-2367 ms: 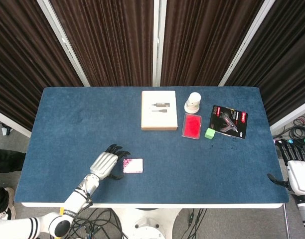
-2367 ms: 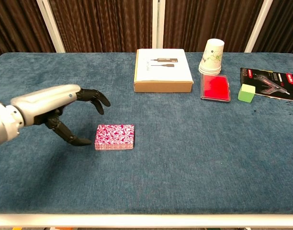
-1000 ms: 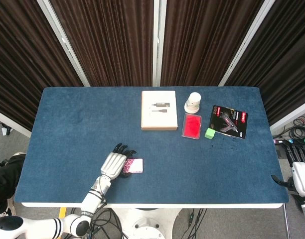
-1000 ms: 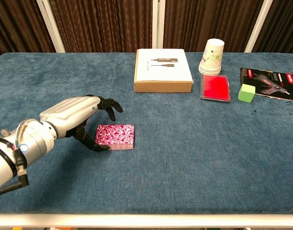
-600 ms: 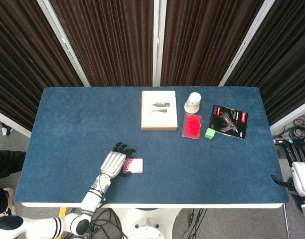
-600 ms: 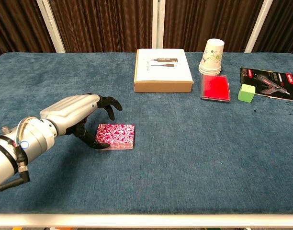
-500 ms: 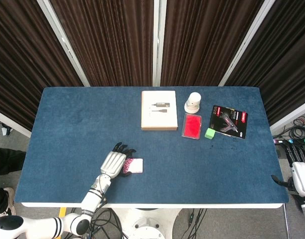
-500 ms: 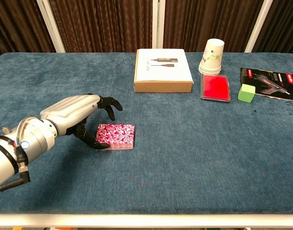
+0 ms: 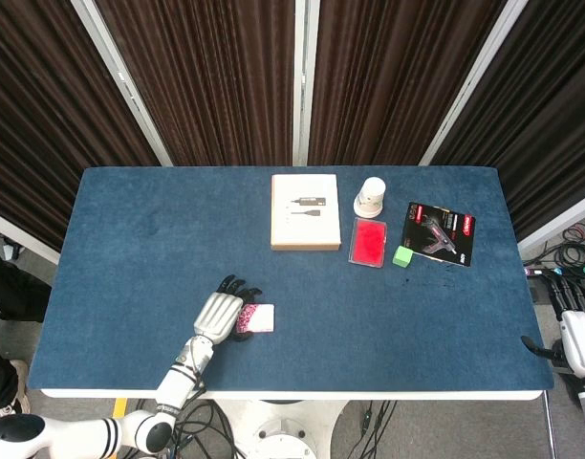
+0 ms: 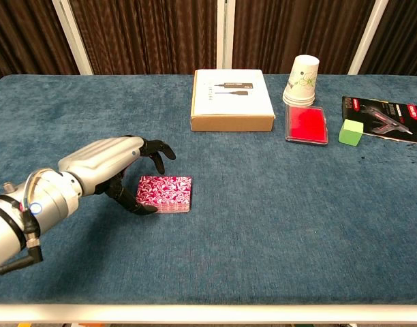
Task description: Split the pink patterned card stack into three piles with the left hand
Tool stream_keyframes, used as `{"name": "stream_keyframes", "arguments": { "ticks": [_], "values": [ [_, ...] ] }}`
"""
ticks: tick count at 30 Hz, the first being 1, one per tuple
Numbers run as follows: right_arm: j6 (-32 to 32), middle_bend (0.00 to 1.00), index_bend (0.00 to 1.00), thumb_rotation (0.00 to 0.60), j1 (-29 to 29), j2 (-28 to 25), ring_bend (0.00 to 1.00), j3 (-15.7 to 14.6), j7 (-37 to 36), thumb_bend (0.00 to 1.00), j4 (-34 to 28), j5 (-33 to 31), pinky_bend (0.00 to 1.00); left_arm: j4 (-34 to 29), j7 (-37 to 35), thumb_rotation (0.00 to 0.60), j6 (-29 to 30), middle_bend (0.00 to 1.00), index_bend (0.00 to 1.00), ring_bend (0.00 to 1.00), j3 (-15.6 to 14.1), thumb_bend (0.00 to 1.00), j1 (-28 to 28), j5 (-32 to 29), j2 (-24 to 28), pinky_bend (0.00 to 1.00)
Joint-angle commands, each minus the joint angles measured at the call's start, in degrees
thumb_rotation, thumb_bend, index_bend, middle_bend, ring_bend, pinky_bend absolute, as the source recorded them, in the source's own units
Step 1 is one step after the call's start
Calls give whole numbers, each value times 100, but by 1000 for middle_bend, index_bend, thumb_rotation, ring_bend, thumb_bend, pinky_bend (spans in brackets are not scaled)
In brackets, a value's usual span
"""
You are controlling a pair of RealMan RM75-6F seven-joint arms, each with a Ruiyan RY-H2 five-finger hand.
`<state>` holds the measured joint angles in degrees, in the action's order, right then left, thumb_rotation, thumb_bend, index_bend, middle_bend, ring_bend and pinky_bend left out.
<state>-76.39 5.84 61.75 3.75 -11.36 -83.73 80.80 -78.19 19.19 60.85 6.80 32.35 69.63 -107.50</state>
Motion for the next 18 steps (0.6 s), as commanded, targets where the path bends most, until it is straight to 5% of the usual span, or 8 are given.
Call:
{"name": "stream_keyframes", "arguments": {
  "ticks": [1, 18],
  "values": [
    [4, 0, 0, 600, 0, -2, 0, 1, 3, 85, -4, -3, 0, -6, 10, 600, 1, 317, 218, 115, -1, 164, 4, 4, -4, 60],
    [17, 0, 0, 600, -10, 13, 0, 7, -20, 85, 40, -23, 0, 177, -66, 600, -60, 330, 239, 115, -15, 164, 18, -1, -99, 60]
  ]
}}
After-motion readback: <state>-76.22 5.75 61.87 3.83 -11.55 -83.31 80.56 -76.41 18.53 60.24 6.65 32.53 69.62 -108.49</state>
